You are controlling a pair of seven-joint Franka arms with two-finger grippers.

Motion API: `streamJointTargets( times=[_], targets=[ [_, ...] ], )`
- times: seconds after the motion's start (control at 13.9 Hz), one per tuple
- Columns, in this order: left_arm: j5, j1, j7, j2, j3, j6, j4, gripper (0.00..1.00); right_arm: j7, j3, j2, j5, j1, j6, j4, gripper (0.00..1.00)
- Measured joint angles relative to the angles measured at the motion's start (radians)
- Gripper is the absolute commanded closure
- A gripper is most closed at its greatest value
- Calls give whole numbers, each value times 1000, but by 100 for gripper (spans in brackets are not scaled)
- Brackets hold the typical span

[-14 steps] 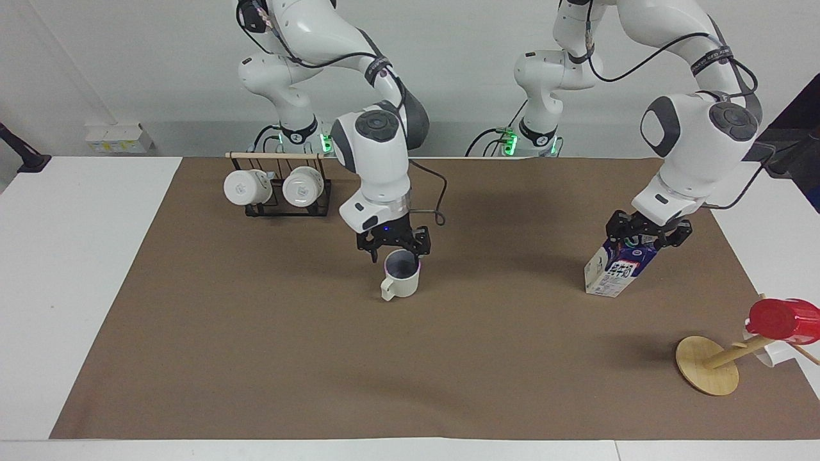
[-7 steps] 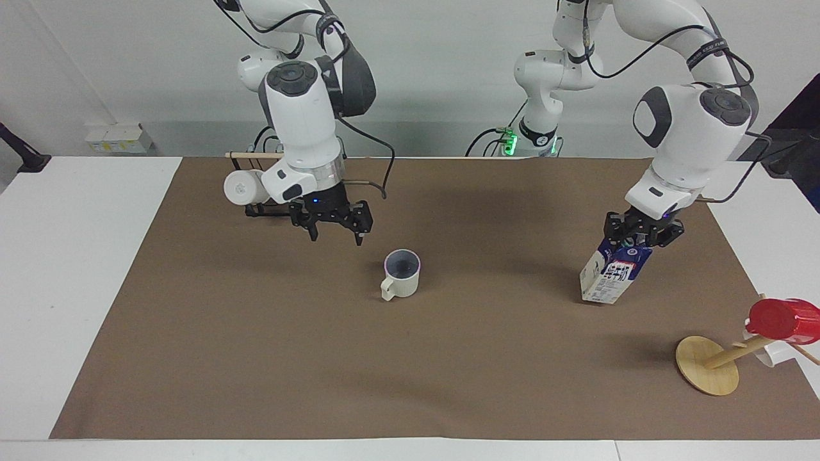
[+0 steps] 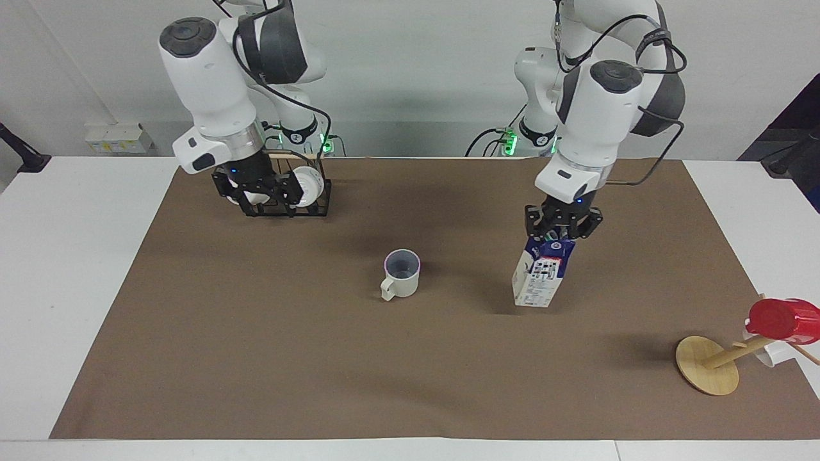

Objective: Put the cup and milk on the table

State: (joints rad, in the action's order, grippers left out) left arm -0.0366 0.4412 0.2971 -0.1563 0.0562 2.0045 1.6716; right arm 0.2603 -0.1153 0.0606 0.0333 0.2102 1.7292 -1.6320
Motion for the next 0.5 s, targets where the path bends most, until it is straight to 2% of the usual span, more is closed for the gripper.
streamJointTargets(
  times=[0.22, 0.5],
  targets=[
    [-29, 81, 125, -78, 0, -7, -52, 75, -86, -1, -37, -5, -76, -32, 0, 0],
    [-37, 123, 199, -198, -1, -5, -167, 75, -143, -2, -75, -26, -118, -96, 24, 0]
  ],
)
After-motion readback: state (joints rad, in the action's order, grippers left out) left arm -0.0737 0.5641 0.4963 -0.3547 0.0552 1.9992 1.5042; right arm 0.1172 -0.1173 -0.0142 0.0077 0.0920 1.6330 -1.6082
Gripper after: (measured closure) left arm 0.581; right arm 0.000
